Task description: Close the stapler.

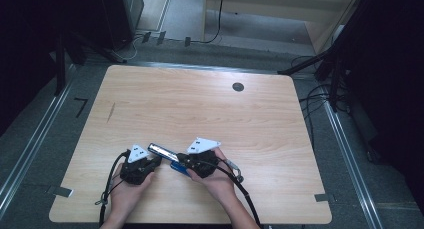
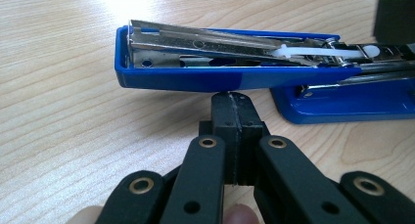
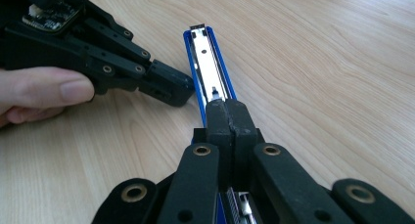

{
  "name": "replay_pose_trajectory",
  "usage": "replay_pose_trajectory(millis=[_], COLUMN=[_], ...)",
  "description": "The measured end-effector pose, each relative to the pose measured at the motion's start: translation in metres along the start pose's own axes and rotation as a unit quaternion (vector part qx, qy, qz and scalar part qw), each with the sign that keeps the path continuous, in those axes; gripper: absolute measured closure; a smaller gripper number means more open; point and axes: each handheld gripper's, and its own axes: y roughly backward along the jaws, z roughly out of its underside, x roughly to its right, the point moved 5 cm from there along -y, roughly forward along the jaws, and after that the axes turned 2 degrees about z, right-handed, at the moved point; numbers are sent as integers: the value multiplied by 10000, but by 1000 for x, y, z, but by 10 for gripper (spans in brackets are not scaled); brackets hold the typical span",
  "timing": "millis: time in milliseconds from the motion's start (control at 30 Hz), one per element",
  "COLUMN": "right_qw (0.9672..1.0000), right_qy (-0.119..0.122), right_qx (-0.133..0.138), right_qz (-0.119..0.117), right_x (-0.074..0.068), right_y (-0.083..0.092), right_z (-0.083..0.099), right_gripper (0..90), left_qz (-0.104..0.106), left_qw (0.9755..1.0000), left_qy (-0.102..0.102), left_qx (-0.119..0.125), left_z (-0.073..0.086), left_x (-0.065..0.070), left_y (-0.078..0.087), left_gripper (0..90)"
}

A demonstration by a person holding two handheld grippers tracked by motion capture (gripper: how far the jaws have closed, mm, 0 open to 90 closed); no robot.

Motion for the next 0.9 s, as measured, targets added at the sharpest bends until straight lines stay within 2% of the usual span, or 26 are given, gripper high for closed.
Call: replay_pose_trajectory(millis=[200, 333, 600, 900], right_qw=[9997, 9996, 9996, 9995], right_qy=[156, 171, 205, 255], right_qx=[-187, -224, -199, -192], right_qz=[41, 63, -36, 5], right_x=[-2, -4, -6, -7], right_y=[-11, -14, -19, -17], right_z=[1, -2, -9, -10], right_gripper=[900, 900, 900, 900], left_qz=[22, 27, 5, 36], left_qw=[10000, 9999, 9999, 9997], left_qy=[13, 41, 26, -5], left_qx=[26, 93, 144, 244], left_z=[-2, -4, -5, -8], left_x=[0, 0, 1, 4], left_y=[0, 0, 0, 2], left_gripper=[900, 900, 900, 900])
